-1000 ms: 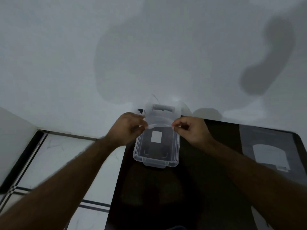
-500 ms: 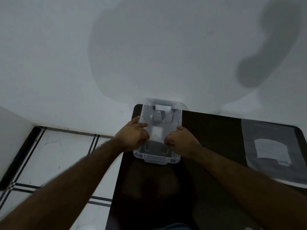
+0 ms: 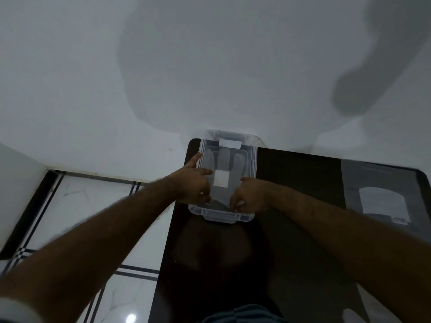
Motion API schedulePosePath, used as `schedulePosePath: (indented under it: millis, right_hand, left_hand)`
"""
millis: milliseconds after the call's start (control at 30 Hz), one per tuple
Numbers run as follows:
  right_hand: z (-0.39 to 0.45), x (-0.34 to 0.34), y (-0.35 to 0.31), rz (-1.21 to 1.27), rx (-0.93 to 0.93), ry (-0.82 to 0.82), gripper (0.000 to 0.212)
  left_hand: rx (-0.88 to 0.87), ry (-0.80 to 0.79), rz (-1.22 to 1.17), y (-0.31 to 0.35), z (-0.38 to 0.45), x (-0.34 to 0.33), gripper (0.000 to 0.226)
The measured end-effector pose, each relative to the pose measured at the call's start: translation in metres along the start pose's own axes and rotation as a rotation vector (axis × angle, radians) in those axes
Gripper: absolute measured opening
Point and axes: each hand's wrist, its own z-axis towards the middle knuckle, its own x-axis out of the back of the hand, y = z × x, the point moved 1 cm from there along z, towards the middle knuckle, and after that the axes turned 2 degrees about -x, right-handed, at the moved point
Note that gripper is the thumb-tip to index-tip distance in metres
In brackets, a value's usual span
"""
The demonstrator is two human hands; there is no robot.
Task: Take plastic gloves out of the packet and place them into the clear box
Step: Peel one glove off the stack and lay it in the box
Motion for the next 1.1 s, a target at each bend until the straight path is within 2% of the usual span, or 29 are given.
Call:
schedulePosePath:
  millis: [100, 200, 300, 400, 500, 633, 733, 867, 1033, 1100]
  right_hand:
    - [0.000, 0.005, 0.004, 0.024, 0.000, 0.004, 0.028]
    - [0.004, 0.012, 0.006, 0.021, -0.021, 0.022, 0.027]
    - [0.013, 0.014, 0.004, -0.105, -0.040, 0.107, 0.027]
    - [0.028, 0.009, -0.001, -0.257, -0.095, 0.168, 0.049]
    - [0.036, 0.006, -0.004, -0.339, -0.135, 0.156, 0.065]
    - [0.035, 0.003, -0.005, -0.361, -0.185, 0.166, 0.063]
    - [0.035, 0.001, -0.005, -0.358, -0.196, 0.176, 0.062]
    - [0.033, 0.000, -0.006, -0.339, -0.179, 0.214, 0.054]
    - [0.031, -0.006, -0.013, -0.405, -0.150, 0.176, 0.054]
    - [0.029, -0.004, -0.016, -0.437, -0.145, 0.188, 0.059]
  left_hand:
    - [-0.018, -0.036, 0.030, 0.001, -0.003, -0.002, 0.052]
    - [-0.030, -0.035, 0.043, 0.003, -0.006, -0.003, 0.058]
    - [-0.034, 0.017, 0.096, 0.004, -0.006, -0.008, 0.069]
    - [-0.037, 0.058, 0.106, 0.004, -0.002, -0.013, 0.081]
    - [-0.038, -0.028, 0.071, 0.009, 0.001, -0.014, 0.088]
    - [-0.033, -0.136, 0.075, 0.019, 0.000, -0.012, 0.080]
    - [-0.038, -0.119, 0.127, 0.023, -0.002, -0.012, 0.082]
    - [-0.087, -0.033, 0.202, 0.027, 0.001, -0.012, 0.096]
    - [-0.104, -0.143, 0.220, 0.033, 0.005, -0.009, 0.124]
    - [-0.117, -0.129, 0.250, 0.034, 0.001, -0.007, 0.125]
